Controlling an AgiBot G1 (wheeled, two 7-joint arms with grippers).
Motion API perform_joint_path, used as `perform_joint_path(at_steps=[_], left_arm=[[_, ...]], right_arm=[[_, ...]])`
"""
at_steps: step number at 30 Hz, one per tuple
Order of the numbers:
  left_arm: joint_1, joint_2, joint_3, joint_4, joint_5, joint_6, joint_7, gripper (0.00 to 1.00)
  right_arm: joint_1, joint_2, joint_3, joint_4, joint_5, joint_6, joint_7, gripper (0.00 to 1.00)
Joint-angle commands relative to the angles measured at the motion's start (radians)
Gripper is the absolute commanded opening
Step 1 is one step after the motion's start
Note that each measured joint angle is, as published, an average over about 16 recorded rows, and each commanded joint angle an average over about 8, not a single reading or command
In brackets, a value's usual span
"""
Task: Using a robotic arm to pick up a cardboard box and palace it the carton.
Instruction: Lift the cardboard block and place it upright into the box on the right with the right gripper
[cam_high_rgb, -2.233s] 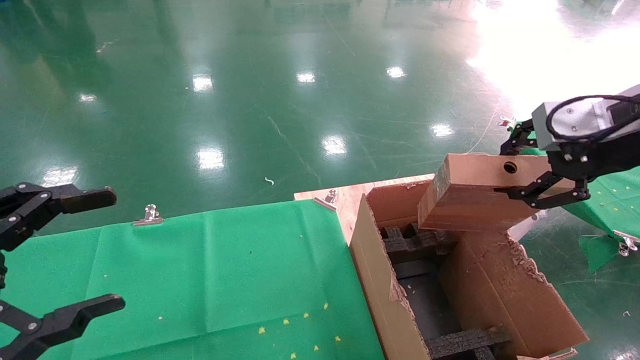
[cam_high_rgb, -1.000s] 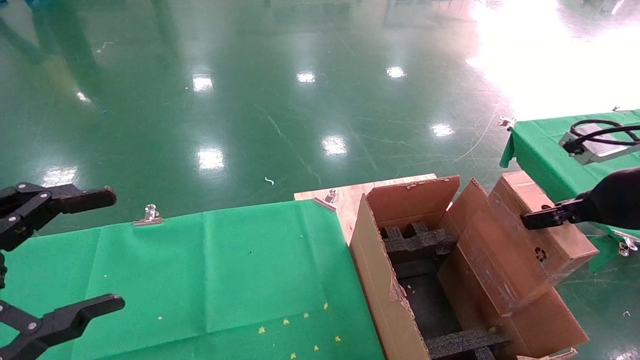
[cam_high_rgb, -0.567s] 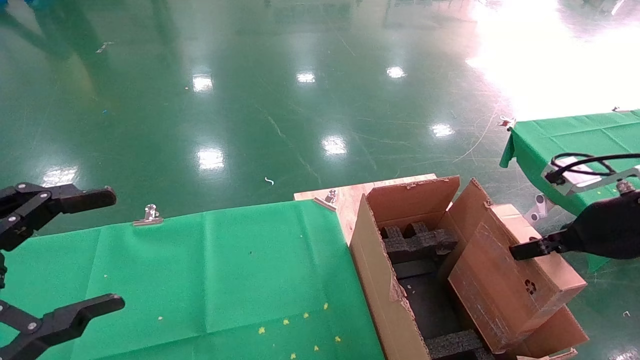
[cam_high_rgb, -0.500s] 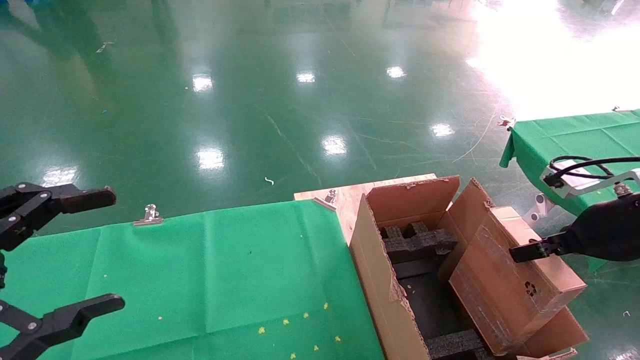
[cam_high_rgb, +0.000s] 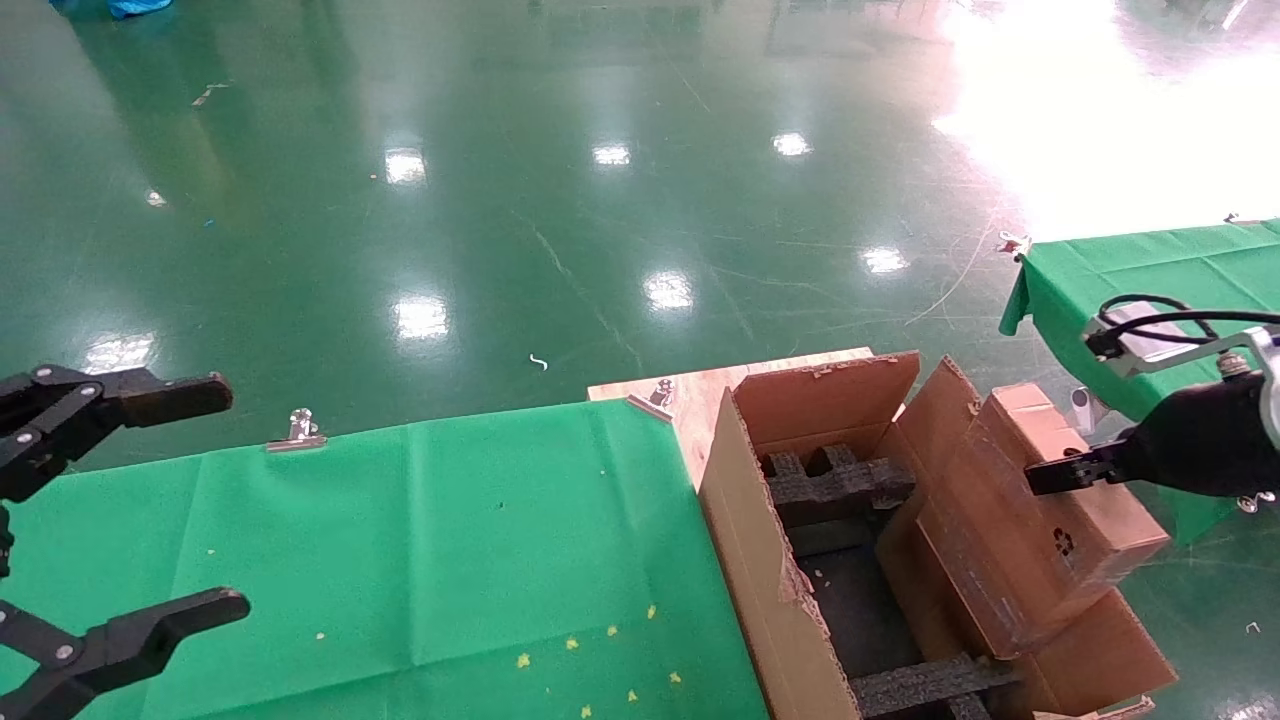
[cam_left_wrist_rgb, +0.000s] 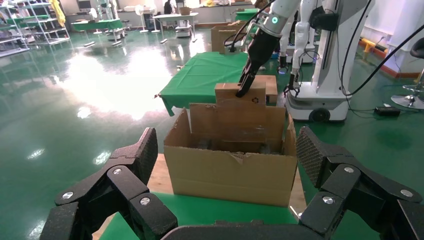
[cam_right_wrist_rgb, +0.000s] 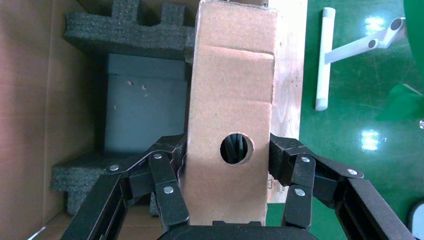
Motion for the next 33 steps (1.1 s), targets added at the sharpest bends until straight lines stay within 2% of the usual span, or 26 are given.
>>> perform_joint_path(at_steps=[1,9,22,33], left_arm=[[0.0,0.0,0.0,0.0,0.0,0.0,0.0,1.0],[0.0,0.0,0.0,0.0,0.0,0.0,0.0,1.0],[0.0,0.0,0.0,0.0,0.0,0.0,0.0,1.0],[0.0,0.0,0.0,0.0,0.0,0.0,0.0,1.0]], right_arm=[[-0.01,-0.005,-0.005,0.0,-0.005,0.011,0.01,0.0],[-0.052,-0.021,-0.023,0.0,-0.023,0.071,0.037,0.0],[-0.132,-0.04,-0.055,0.0,-0.1,0.219,0.08,0.0],[-0.203,-0.061,-0.087,0.002,-0.158,0.304,0.135,0.0]])
